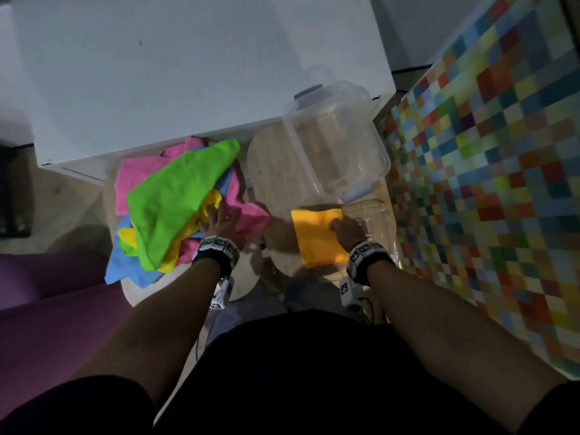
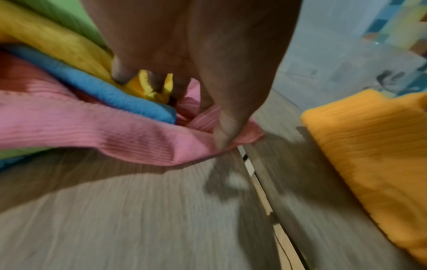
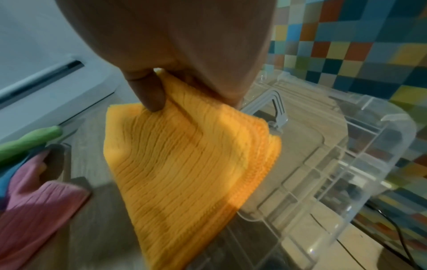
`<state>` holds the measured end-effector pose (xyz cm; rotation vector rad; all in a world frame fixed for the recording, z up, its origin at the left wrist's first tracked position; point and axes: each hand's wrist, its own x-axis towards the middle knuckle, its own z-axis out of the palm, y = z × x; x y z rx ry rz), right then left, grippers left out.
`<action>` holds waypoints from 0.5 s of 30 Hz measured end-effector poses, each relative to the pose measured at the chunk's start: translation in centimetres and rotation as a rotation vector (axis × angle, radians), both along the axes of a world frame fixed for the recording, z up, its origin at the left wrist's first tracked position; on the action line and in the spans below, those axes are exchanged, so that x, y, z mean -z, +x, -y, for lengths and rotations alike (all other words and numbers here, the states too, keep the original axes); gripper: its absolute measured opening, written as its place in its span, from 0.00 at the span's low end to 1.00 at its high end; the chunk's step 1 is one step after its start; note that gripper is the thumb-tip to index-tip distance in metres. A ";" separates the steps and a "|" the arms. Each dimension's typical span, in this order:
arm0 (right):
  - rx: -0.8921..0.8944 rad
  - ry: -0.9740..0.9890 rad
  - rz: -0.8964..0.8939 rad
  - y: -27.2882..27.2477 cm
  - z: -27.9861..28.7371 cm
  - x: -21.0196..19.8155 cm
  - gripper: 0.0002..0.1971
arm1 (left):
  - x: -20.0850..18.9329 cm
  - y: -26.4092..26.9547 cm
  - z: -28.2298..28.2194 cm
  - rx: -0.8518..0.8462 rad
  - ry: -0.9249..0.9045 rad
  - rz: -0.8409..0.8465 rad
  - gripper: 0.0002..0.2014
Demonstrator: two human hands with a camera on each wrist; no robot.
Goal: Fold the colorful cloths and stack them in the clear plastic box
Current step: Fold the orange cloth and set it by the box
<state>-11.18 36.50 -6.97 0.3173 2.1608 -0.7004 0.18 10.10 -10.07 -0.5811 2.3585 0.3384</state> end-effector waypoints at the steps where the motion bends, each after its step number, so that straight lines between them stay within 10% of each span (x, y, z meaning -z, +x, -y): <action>1: -0.003 -0.020 -0.016 -0.3 0.0 -0.2 0.29 | -0.2 -0.3 -0.3 -0.047 -0.016 0.002 0.41; 8: -0.011 -0.070 -0.079 -1.1 0.2 -1.5 0.20 | -3.0 -3.4 -5.5 0.045 -0.074 -0.299 0.29; 15: -0.105 -0.082 -0.089 -1.8 -0.7 -1.7 0.27 | -6.7 -6.0 -8.7 -0.011 0.343 -0.081 0.40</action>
